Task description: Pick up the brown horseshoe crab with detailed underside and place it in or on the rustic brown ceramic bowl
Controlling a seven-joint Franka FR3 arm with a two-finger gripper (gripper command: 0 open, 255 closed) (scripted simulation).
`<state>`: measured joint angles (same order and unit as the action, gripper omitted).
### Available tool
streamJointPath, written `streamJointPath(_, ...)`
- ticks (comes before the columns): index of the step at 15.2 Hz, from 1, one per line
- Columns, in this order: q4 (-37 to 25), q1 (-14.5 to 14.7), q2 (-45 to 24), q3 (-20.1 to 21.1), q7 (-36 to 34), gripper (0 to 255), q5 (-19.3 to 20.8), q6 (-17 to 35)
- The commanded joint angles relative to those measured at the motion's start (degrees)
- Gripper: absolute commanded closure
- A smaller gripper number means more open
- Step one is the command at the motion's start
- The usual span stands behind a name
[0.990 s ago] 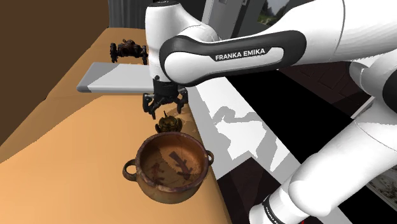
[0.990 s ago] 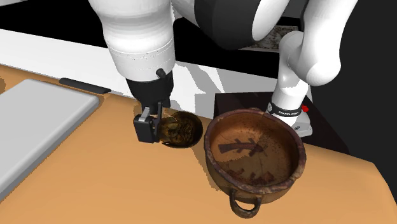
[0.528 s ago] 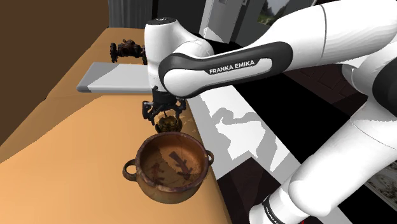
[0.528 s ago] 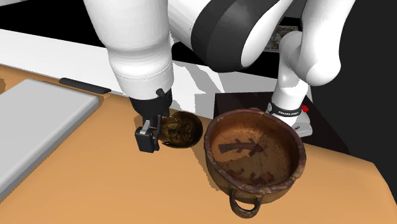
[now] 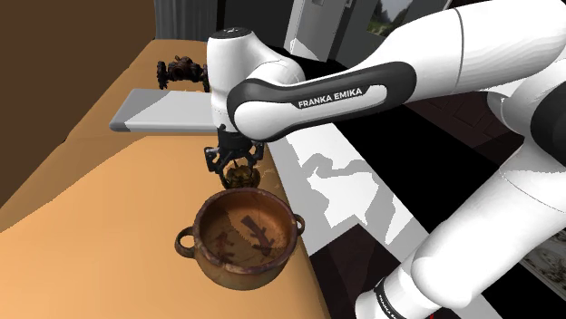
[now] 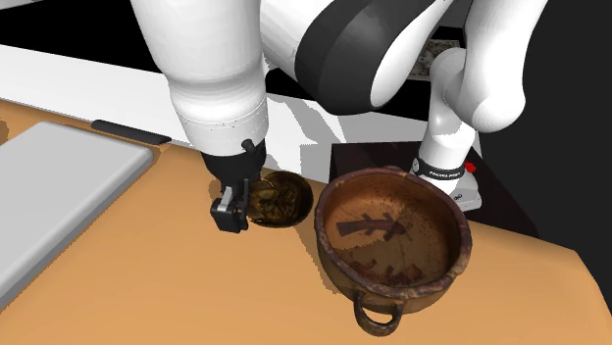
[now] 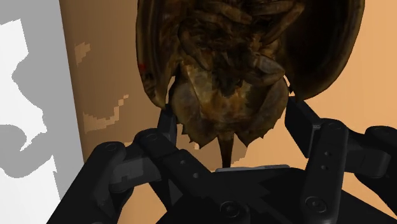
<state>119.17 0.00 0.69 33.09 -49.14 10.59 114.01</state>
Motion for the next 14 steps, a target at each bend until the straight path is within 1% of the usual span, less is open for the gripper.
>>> streamJointPath(1, 0.0, 0.0, 0.0, 0.0, 0.0, 255, 0.0, 0.0)
streamJointPath(9, 0.0, 0.0, 0.0, 0.0, 0.0, 255, 0.0, 0.0)
streamJointPath(14, -2.5, 0.0, 1.4, -0.1, 1.2, 255, -1.1, -3.5)
